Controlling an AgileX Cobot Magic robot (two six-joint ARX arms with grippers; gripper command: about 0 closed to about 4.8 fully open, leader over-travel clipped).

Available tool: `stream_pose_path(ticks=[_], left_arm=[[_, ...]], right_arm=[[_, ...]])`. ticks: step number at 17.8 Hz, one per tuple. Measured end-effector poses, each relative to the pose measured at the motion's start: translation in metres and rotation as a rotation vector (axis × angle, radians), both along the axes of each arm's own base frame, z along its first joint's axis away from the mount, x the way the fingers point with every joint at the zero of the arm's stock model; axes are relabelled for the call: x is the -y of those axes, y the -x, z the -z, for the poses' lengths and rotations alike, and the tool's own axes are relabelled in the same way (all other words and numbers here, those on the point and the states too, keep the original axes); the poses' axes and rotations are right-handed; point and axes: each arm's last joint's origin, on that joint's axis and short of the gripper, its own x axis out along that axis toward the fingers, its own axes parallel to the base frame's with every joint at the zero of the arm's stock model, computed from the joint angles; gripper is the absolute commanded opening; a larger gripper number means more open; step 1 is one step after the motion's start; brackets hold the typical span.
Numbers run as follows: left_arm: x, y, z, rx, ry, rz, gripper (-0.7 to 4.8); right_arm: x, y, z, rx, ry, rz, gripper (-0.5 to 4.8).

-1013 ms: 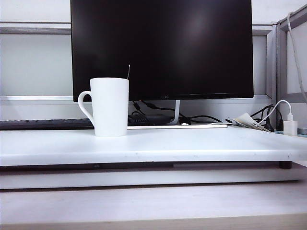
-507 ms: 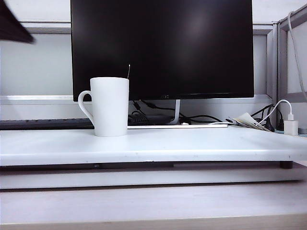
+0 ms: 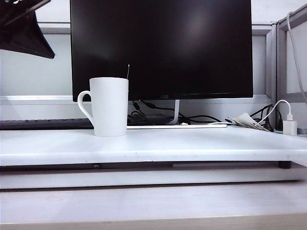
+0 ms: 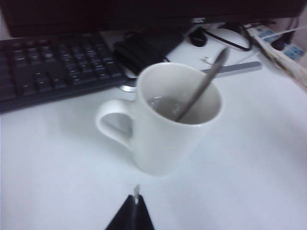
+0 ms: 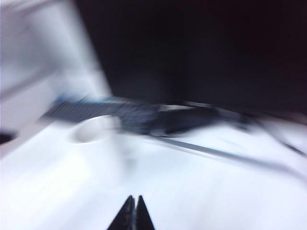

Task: Pick up a spoon and stir the liquid in the cup.

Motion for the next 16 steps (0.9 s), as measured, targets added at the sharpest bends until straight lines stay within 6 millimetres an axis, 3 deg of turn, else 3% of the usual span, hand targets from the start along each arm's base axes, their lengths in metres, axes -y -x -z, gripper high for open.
stream_pose_path(ticks=[2,3,4,5,6,7,8,10,13,16], left_arm=[[0.0,0.0,-0.001,0.006,0.001,0.001,-0.05],[0.0,0.0,-0.002,0.015,0.004,0.002,-0.05],[0.0,-0.001,-0.002,0.022,0.006,0.001,-0.05],[0.0,-0.001,-0.003,0.031,0.009,0.001,-0.05],[0.001,-0.001,-0.004,0.04,0.011,0.002,-0.05],[0.001,-0.001,-0.005,0.048,0.013,0.001,-0.05],[0.001,-0.001,-0.005,0.052,0.014,0.002,-0.05],[0.001,-0.002,-0.006,0.058,0.015,0.001,-0.05],[0.001,-0.002,-0.007,0.071,0.018,0.002,-0.05],[0.001,-0.002,-0.007,0.071,0.018,0.002,-0.05]], right_arm=[[-0.038,-0.035,-0.012,-0.017,0.065,-0.097,-0.05],[-0.065,-0.065,-0.018,-0.028,0.087,-0.146,0.1],[-0.082,-0.085,-0.018,-0.05,0.097,-0.185,0.79],[-0.094,-0.101,-0.017,-0.061,0.101,-0.219,2.67],[-0.109,-0.119,-0.013,-0.086,0.108,-0.263,3.94],[-0.122,-0.135,-0.011,-0.114,0.117,-0.286,4.56],[-0.138,-0.15,-0.007,-0.139,0.127,-0.307,4.55],[-0.157,-0.16,0.005,-0.194,0.146,-0.35,4.53],[-0.178,-0.158,0.02,-0.187,0.228,-0.325,4.35],[-0.184,-0.16,0.022,-0.142,0.235,-0.299,4.11]])
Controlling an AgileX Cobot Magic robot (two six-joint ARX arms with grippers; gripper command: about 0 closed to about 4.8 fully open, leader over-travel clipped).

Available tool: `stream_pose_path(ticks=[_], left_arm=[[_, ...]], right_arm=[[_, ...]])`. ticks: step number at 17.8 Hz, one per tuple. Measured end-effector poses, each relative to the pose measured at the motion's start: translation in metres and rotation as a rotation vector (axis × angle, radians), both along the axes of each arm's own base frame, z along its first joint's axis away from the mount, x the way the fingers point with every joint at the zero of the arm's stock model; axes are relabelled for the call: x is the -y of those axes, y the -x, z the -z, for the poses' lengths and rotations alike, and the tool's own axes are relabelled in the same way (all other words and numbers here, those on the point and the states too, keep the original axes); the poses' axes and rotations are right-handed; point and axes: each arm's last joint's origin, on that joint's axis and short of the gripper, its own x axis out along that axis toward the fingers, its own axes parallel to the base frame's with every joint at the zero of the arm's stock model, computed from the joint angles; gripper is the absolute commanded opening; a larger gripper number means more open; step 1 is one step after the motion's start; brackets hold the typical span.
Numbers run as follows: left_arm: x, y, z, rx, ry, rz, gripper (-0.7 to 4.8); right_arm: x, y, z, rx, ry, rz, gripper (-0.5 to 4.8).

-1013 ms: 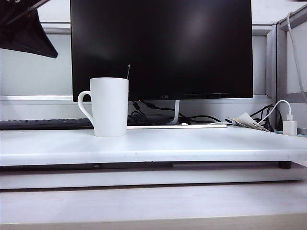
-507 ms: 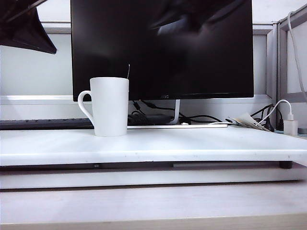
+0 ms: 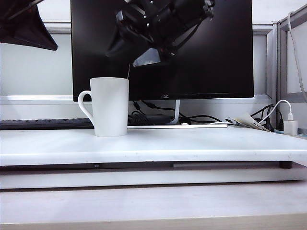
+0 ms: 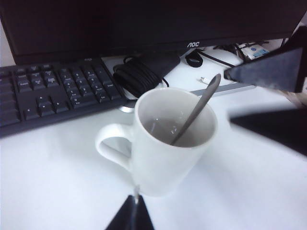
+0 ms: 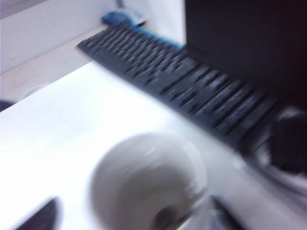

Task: Pick up a spoon and stir the liquid in the cup.

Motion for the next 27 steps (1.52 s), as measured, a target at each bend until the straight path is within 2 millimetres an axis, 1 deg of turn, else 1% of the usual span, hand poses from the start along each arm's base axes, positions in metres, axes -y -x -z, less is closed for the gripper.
stream_pose_path(ticks=[2,4,6,7,8,10,12,15,18,22,24,26,27], left_arm=[[0.0,0.0,0.0,0.0,0.0,0.0,-0.05],[0.0,0.0,0.0,0.0,0.0,0.0,-0.05],[0.0,0.0,0.0,0.0,0.0,0.001,-0.05],[0.0,0.0,0.0,0.0,0.0,0.001,-0.05],[0.0,0.0,0.0,0.0,0.0,0.001,-0.05],[0.0,0.0,0.0,0.0,0.0,0.001,-0.05],[0.0,0.0,0.0,0.0,0.001,0.003,-0.05],[0.001,0.001,0.0,-0.003,0.013,0.037,-0.05],[0.001,0.001,0.0,-0.003,0.013,0.039,-0.05],[0.001,0.001,0.0,-0.003,0.013,0.039,-0.05],[0.001,0.001,0.0,-0.003,0.013,0.04,-0.05],[0.001,0.001,0.0,-0.004,0.013,0.04,-0.05],[0.001,0.001,0.0,-0.003,0.013,0.04,-0.05]], right_arm=[[-0.001,-0.005,0.007,0.006,0.017,0.051,4.08],[-0.004,-0.008,0.014,0.005,0.03,0.077,3.65],[-0.007,-0.009,0.017,0.012,0.026,0.073,3.59],[-0.011,-0.01,0.019,0.025,0.019,0.077,3.11],[-0.012,-0.01,0.019,0.032,0.019,0.084,1.54],[-0.015,-0.01,0.023,0.032,0.026,0.096,0.34],[-0.016,-0.01,0.024,0.04,0.029,0.111,-0.08],[-0.019,-0.011,0.016,0.106,-0.015,0.132,-0.08],[-0.018,-0.013,0.013,0.124,-0.038,0.159,-0.08],[-0.023,-0.013,0.006,0.147,-0.153,0.173,-0.08],[-0.032,-0.008,0.006,0.139,-0.186,0.16,-0.08],[-0.037,-0.004,0.008,0.114,-0.188,0.07,-0.08],[-0.037,-0.003,0.008,0.095,-0.172,0.067,-0.08]])
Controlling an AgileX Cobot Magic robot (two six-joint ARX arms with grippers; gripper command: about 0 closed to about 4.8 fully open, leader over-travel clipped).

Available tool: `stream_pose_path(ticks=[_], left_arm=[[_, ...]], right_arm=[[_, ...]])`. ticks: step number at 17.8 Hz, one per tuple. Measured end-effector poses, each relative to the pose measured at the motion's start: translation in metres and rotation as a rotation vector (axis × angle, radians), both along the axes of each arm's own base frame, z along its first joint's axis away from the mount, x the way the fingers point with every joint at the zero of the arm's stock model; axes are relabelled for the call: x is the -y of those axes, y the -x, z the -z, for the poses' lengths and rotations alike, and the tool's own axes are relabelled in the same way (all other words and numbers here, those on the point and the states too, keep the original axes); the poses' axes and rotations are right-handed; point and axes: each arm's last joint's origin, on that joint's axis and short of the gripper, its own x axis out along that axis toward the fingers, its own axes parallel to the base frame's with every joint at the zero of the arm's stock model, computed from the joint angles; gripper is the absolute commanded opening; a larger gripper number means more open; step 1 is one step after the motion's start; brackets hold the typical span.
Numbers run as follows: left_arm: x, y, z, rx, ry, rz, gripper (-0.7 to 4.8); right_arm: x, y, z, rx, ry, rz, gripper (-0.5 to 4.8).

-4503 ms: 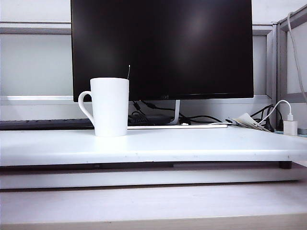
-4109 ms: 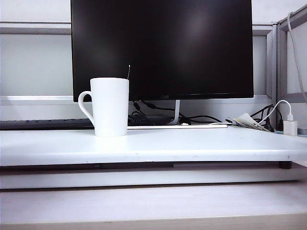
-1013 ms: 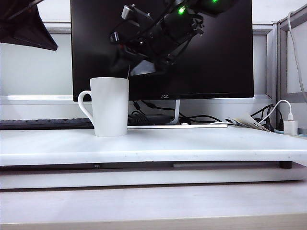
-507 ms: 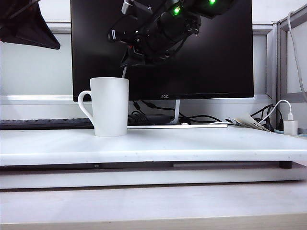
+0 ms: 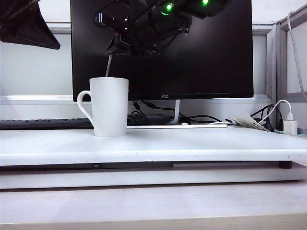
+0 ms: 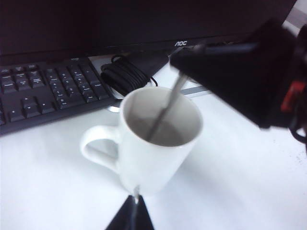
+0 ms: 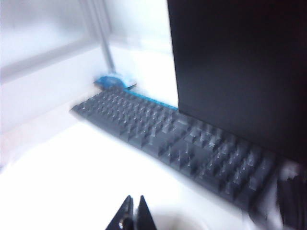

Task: Pick up a spoon and stir the liquid in the cup.

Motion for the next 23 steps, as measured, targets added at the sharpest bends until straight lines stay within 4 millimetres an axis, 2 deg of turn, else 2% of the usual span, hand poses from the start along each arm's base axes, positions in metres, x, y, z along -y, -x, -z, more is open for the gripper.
stream_pose_path(ticks=[4,6,8,11,13,16,18,20,23], left_arm=[[0.0,0.0,0.0,0.0,0.0,0.0,-0.05],[0.0,0.0,0.0,0.0,0.0,-0.001,-0.05],[0.0,0.0,0.0,0.0,0.0,0.0,-0.05],[0.0,0.0,0.0,0.0,-0.001,0.0,-0.05],[0.0,0.0,0.0,0.0,-0.001,0.0,-0.05],[0.0,0.0,0.0,0.001,-0.001,0.0,-0.05],[0.0,0.0,0.0,0.001,-0.001,0.0,-0.05],[0.0,0.0,0.0,0.001,-0.001,0.0,-0.05],[0.0,0.0,0.0,0.001,-0.001,0.0,-0.05]], right_arm=[[0.011,0.003,0.003,-0.026,0.178,0.112,-0.08],[0.01,-0.001,-0.002,0.043,0.14,0.146,-0.08],[-0.002,-0.002,-0.001,0.103,0.055,0.113,-0.08],[-0.009,0.004,0.004,0.061,0.068,0.057,-0.08],[0.001,0.005,0.001,0.018,0.156,0.054,-0.08],[0.013,-0.004,-0.006,0.058,0.193,0.159,-0.08],[0.005,-0.005,-0.003,0.107,0.165,0.126,-0.08],[-0.001,-0.001,-0.002,0.073,0.132,0.005,-0.08],[0.003,-0.003,-0.011,-0.019,0.188,-0.071,-0.08]])
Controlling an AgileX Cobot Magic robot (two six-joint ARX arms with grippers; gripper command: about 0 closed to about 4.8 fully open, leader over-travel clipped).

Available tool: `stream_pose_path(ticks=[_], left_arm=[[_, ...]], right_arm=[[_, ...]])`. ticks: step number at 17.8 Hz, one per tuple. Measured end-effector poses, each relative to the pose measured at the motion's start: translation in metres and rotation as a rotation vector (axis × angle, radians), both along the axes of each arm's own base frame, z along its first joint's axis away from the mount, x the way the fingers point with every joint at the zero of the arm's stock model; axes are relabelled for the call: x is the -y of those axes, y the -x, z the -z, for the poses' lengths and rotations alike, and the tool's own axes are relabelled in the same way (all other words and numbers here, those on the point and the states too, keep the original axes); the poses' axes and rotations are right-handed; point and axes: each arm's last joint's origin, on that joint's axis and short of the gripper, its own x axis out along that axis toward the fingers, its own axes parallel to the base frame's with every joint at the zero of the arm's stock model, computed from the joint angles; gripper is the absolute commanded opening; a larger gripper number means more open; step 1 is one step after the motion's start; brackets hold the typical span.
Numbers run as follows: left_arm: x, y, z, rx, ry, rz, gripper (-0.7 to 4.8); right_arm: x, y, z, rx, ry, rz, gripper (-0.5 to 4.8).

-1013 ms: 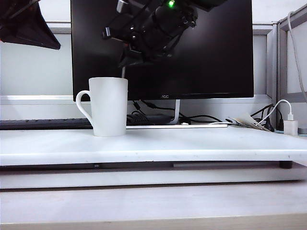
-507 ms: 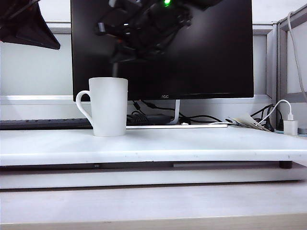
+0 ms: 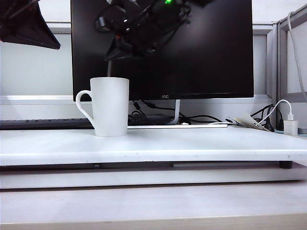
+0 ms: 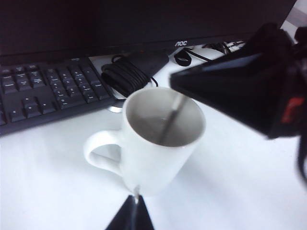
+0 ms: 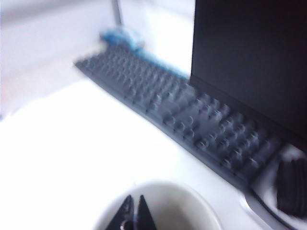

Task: Pick up a spoon and stir the liquid in the cup.

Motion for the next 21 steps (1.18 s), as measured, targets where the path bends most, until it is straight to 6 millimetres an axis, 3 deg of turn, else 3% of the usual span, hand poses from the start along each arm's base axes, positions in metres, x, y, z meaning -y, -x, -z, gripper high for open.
stream_pose_path(ticks=[3,6,9,12,14,17,21], left_arm=[[0.0,0.0,0.0,0.0,0.0,0.0,-0.05],[0.0,0.0,0.0,0.0,0.0,0.0,-0.05],[0.0,0.0,0.0,0.0,0.0,0.0,-0.05],[0.0,0.0,0.0,-0.001,0.0,0.0,-0.05],[0.0,0.0,0.0,-0.001,0.0,0.0,-0.05],[0.0,0.0,0.0,-0.001,0.0,0.001,-0.05],[0.0,0.0,0.0,-0.002,0.0,0.001,-0.05]], right_arm=[[0.002,-0.002,-0.001,0.057,0.1,0.141,-0.08],[-0.012,-0.004,-0.005,0.159,-0.021,0.119,-0.08],[-0.024,0.003,0.0,0.119,-0.031,0.045,-0.08],[-0.013,0.006,0.003,0.04,0.067,0.035,-0.08],[-0.007,0.001,0.006,0.063,0.142,0.139,-0.08],[-0.004,-0.011,0.005,0.14,0.084,0.185,-0.08],[-0.016,-0.006,0.006,0.137,-0.015,-0.022,-0.08]])
